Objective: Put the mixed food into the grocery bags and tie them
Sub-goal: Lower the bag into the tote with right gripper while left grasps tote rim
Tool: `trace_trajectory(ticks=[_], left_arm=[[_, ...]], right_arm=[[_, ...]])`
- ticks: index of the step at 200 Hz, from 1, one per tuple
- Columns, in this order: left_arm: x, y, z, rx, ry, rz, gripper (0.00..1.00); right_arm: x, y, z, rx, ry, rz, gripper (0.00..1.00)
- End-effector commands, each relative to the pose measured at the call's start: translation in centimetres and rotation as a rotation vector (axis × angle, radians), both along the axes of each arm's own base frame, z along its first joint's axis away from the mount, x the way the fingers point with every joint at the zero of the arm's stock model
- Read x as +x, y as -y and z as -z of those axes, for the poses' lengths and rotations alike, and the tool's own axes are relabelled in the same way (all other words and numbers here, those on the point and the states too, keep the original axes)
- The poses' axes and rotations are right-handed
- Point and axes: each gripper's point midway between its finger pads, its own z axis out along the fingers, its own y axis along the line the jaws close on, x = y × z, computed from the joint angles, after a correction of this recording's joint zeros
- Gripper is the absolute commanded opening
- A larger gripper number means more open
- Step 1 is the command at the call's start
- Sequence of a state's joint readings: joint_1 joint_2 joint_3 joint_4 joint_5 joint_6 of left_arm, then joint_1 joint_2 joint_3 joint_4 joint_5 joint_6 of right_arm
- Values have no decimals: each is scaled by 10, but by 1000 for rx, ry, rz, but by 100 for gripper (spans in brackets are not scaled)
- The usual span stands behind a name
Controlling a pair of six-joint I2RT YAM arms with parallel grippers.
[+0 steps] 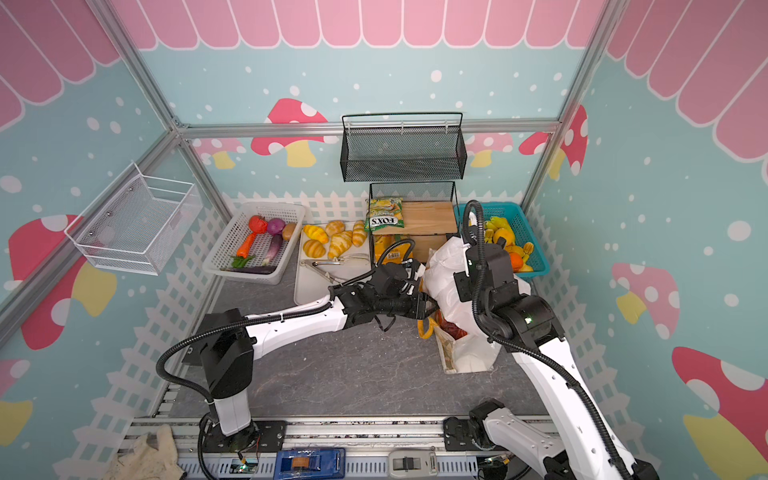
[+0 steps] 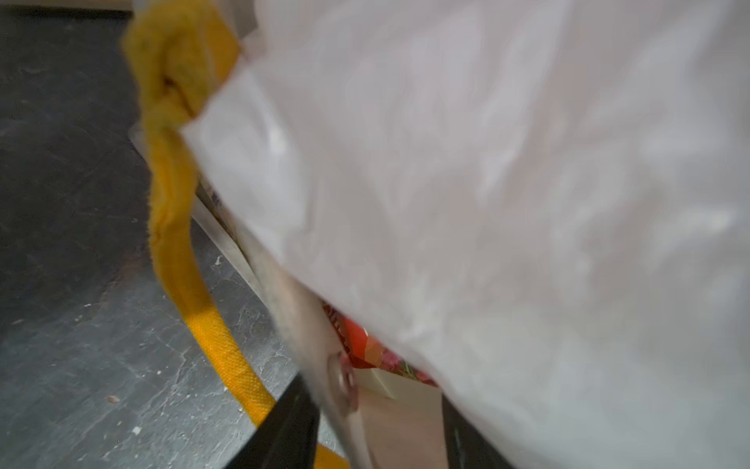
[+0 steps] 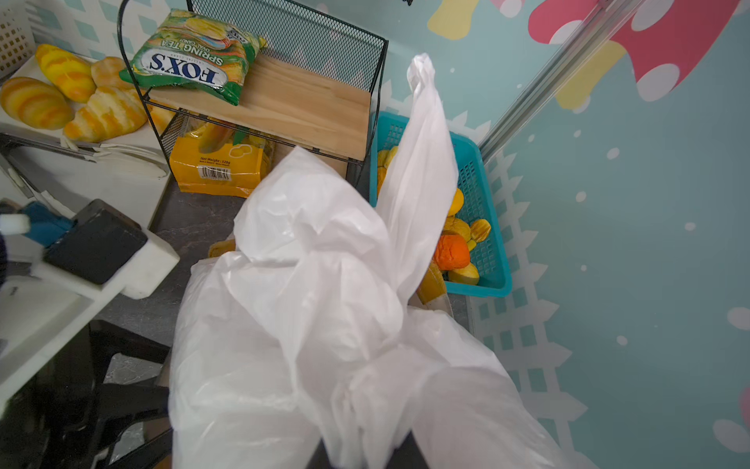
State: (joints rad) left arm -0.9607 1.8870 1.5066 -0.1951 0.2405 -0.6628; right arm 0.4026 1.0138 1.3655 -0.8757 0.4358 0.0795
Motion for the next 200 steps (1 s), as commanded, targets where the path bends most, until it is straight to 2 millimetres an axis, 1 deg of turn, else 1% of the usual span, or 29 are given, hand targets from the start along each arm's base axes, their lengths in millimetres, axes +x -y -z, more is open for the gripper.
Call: trace_trajectory(ticks=[1,12,32,46,54,85,110,132,153,167,183,193,200], left_arm=[[-3,1,-5,-41,-23,-3,36],[-3,-1,-5,-55,-35,-2,27],[-2,-7,-7,-90,-51,-8,13],[-1,-9,-14,-130,-50,-8,4],[-2,-9,-20,-150,-46,-4,0],[-4,-11,-39,-204,-18,13,0],[-8,-10,-55,-260,-10,32,0],[-13,-11,-70,-304,-5,47,0],[-16,-16,-86,-345,20,48,0],[-17,-20,-97,-381,36,43,0],[-18,-23,-111,-426,51,42,0],[-17,-24,-115,-439,59,41,0],[-18,-23,-114,-436,61,46,0]], right_arm=[[15,-9,26,22,-67,-54,0],[21,-9,44,25,-119,-55,0],[29,-19,78,66,-205,-78,0],[30,-26,99,99,-260,-89,0],[31,-27,112,112,-286,-82,0],[26,-35,162,181,-393,-74,0],[20,-28,200,195,-467,-26,0],[23,-21,209,188,-490,15,0],[26,-18,215,231,-493,34,0],[26,-18,225,269,-517,51,0],[23,-29,237,337,-556,17,0],[20,-35,242,380,-565,3,0],[17,-39,247,408,-573,-4,0]])
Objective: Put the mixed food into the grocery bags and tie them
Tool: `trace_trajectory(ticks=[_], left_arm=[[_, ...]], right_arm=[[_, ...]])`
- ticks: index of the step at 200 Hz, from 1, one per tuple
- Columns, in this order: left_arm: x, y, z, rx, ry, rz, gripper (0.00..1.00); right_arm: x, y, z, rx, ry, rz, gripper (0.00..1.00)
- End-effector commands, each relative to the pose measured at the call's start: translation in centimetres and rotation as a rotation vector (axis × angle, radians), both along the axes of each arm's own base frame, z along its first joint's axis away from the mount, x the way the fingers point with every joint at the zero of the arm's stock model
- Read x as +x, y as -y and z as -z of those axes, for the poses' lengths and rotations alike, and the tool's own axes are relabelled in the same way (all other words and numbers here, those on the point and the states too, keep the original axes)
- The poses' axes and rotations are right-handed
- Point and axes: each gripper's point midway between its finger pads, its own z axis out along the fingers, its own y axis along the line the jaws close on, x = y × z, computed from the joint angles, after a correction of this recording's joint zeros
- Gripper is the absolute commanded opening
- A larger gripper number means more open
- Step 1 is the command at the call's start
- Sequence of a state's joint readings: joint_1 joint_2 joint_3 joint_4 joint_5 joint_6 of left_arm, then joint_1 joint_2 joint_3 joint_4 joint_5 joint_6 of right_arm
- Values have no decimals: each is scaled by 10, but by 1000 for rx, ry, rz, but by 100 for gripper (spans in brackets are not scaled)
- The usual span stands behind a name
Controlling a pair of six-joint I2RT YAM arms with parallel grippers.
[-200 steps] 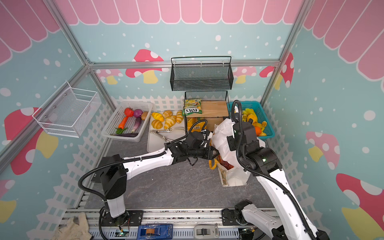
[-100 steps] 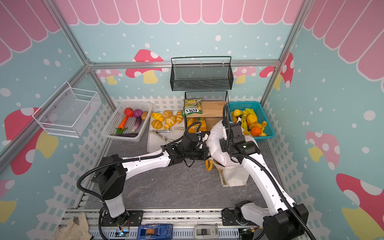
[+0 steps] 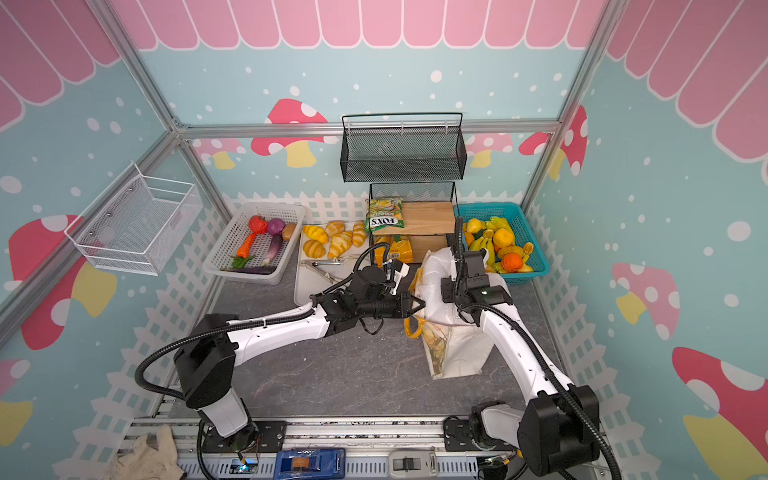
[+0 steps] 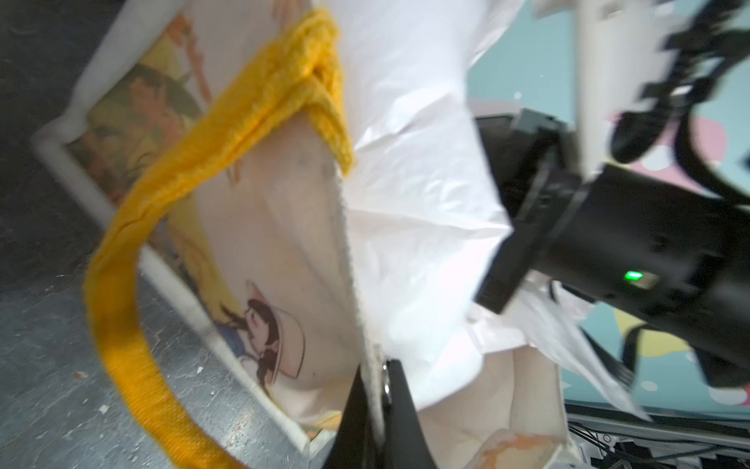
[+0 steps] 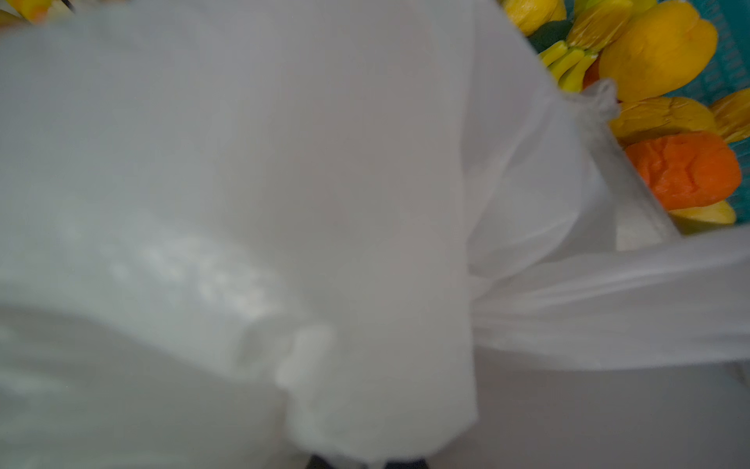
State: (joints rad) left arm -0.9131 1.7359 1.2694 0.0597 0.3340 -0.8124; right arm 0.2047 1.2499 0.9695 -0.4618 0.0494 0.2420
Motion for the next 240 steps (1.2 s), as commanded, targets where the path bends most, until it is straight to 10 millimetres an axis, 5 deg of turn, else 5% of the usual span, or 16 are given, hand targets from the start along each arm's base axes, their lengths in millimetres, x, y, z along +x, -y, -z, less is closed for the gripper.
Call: trace_trajectory(ticks=[1,53,87,124,171,205,240], left_arm=[[-11,4,-88,-234,134,58,0],[-10,3,-57,-201,94,55,0],[-8,2,-60,-216,115,60,0],[-25,23,-101,-298,183,146,0],[-44,50,-149,-535,236,274,0],[-33,59,-106,-518,188,271,0],[-19,43,-54,-448,139,203,0]], right_arm=[[-49,-18,73,114,-290,-38,0],[-79,-53,92,336,-317,-125,0],[-63,-45,20,318,-105,-118,0],[-49,-35,-41,262,19,-101,0],[-41,2,-104,93,158,9,0],[-41,-2,-109,90,175,-29,0],[-43,-20,-78,152,109,-95,0]])
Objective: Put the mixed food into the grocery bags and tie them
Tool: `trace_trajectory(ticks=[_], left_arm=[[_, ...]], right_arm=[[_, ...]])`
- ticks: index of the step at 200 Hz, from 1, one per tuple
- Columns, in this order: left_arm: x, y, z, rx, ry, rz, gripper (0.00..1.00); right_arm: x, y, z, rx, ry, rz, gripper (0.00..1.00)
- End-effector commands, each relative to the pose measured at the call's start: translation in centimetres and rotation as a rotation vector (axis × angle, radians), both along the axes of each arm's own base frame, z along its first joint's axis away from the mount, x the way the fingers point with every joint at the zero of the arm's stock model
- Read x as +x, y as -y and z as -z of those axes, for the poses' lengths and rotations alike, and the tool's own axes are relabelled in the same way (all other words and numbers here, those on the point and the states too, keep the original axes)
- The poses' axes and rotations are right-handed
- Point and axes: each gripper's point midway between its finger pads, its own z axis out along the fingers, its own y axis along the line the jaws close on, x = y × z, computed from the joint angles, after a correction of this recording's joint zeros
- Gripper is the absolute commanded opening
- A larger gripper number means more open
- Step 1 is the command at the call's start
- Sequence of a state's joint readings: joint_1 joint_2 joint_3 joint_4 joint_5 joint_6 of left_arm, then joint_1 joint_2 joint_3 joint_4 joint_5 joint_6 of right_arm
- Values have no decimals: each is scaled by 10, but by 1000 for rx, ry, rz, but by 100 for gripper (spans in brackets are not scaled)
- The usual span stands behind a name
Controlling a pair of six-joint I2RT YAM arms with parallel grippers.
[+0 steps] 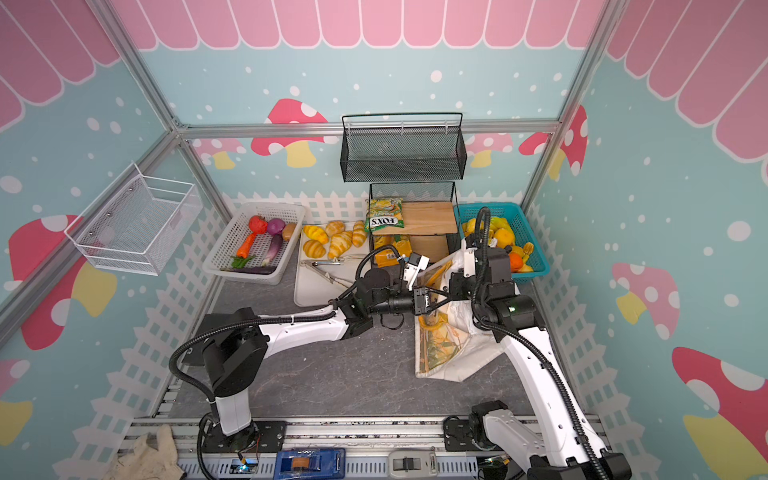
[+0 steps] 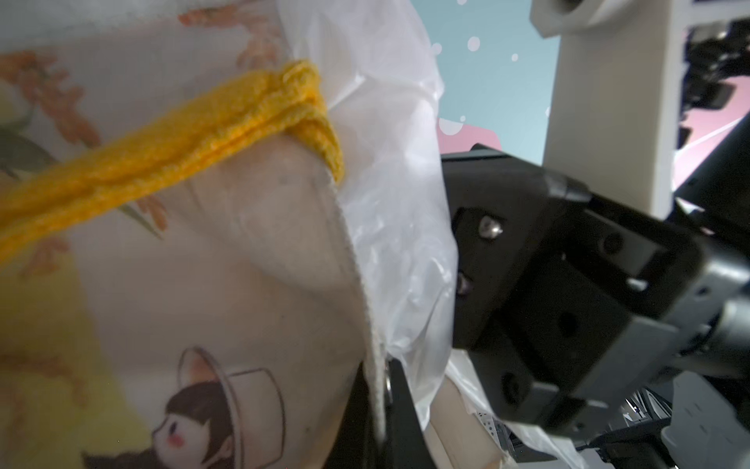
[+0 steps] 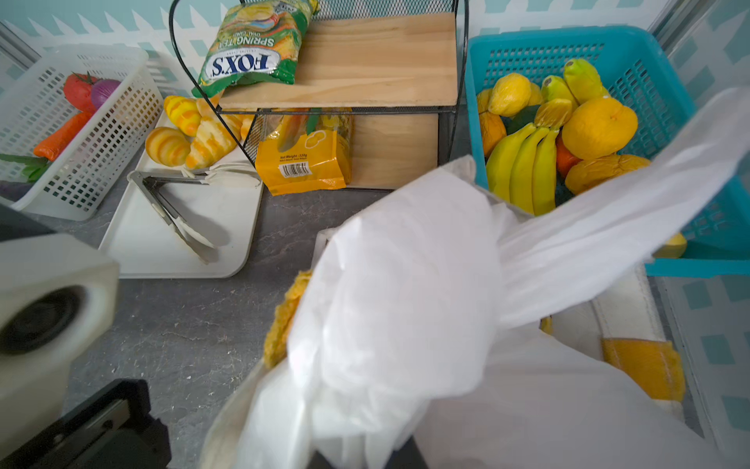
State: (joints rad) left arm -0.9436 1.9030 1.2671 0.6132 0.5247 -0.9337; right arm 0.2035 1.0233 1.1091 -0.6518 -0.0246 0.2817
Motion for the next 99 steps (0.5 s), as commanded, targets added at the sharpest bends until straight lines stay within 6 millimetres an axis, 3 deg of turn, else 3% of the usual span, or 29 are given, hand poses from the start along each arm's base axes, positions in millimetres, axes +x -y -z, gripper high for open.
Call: trace_trajectory(ticks=[1,47,99], left_arm=[[-1,-12,-16,-95,50,2,0],[7,-47,33,6,-7,-70,0],[6,-78,46,81,-19,-103,2]], right_arm=[[-4,-16,21,34,-47,-76,0],[-14,-46,47,166,-101,-175,1],[-26,-96,72,203,-178,-260,1]])
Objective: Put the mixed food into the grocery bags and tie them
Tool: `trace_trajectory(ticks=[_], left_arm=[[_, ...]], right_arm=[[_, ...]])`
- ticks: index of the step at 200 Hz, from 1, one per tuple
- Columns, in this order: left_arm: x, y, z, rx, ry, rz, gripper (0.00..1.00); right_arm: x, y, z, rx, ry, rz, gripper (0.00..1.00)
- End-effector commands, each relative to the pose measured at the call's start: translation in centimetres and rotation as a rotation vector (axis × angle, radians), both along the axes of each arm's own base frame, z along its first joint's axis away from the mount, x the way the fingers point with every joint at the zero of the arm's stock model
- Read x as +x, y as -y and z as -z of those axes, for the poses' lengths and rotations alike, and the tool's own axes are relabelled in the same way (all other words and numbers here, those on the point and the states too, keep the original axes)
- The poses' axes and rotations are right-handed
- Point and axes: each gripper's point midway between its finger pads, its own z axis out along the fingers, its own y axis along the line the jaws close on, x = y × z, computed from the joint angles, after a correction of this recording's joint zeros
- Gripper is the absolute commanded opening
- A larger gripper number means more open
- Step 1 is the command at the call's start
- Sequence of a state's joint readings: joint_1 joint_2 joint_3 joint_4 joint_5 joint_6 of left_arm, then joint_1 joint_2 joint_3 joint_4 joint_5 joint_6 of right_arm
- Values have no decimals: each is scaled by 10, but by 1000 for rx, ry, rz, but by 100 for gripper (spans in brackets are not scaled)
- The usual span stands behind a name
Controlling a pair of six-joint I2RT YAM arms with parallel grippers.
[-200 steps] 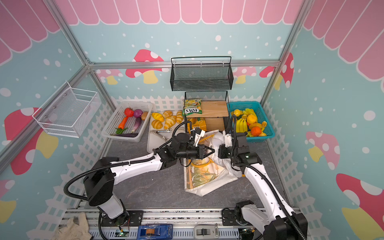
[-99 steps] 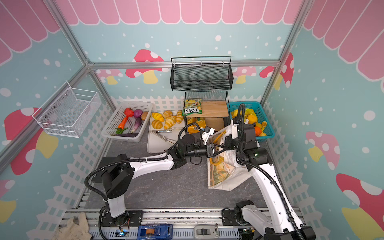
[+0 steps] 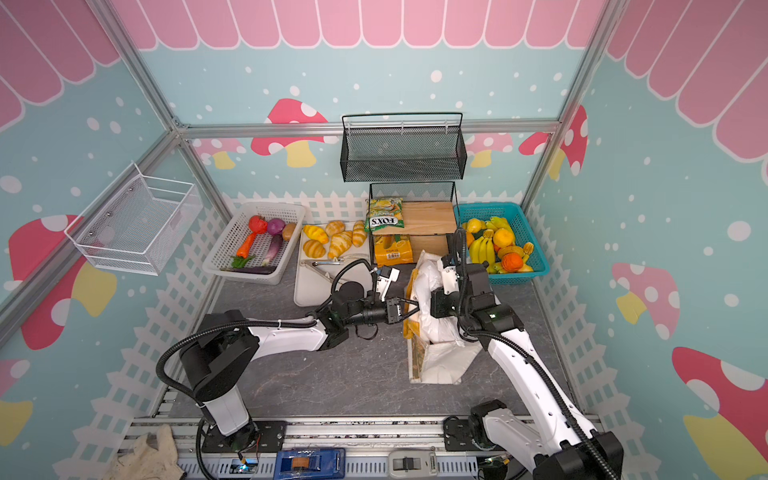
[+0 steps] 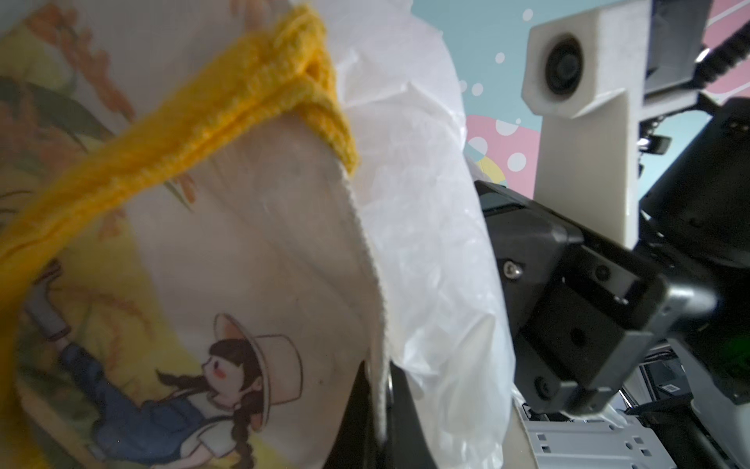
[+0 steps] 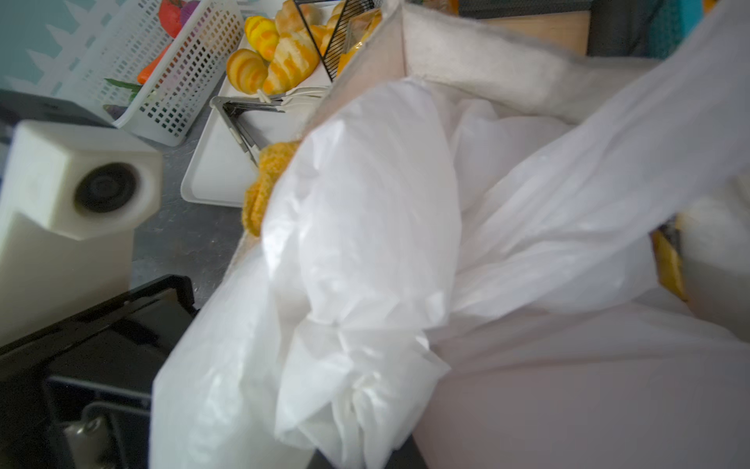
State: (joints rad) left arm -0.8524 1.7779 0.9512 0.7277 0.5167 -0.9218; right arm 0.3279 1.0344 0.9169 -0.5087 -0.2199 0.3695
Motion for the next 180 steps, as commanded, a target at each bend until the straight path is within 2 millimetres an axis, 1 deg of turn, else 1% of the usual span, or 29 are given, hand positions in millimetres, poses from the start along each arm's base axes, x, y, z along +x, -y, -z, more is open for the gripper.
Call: trace_trajectory(ticks=[1,20,35,52,79,103,116,124,136,153,174,180], left_arm=[[-4,-11,-5,22,15,-4,2],[-7,-22,-2,45,7,-7,5],[-6,-34,1,56,-4,-21,6],[-5,-50,1,69,-14,-42,6],[-5,-70,11,146,-12,-59,6],[-7,-79,17,195,-1,-63,4],[-7,-81,19,205,7,-66,2],[-7,-81,19,207,10,-67,1],[-7,-81,17,205,17,-68,0],[-5,-82,14,204,26,-79,0],[-4,-83,10,209,39,-90,0],[-3,-84,10,214,42,-94,0]], right_arm=[[-6,-27,16,33,-64,-41,1],[-9,-39,38,17,-122,-47,1],[-11,-44,56,-8,-158,-41,1],[-11,-44,73,-33,-183,-23,1],[-9,-44,96,-90,-209,-3,1],[-10,-45,119,-159,-249,-13,3],[-11,-52,124,-159,-265,-48,6],[-11,-58,121,-154,-261,-78,9],[-7,-64,106,-150,-231,-119,16],[-1,-69,66,-128,-147,-150,30],[-1,-71,18,-97,-62,-173,47],[-2,-71,5,-92,-41,-180,57]])
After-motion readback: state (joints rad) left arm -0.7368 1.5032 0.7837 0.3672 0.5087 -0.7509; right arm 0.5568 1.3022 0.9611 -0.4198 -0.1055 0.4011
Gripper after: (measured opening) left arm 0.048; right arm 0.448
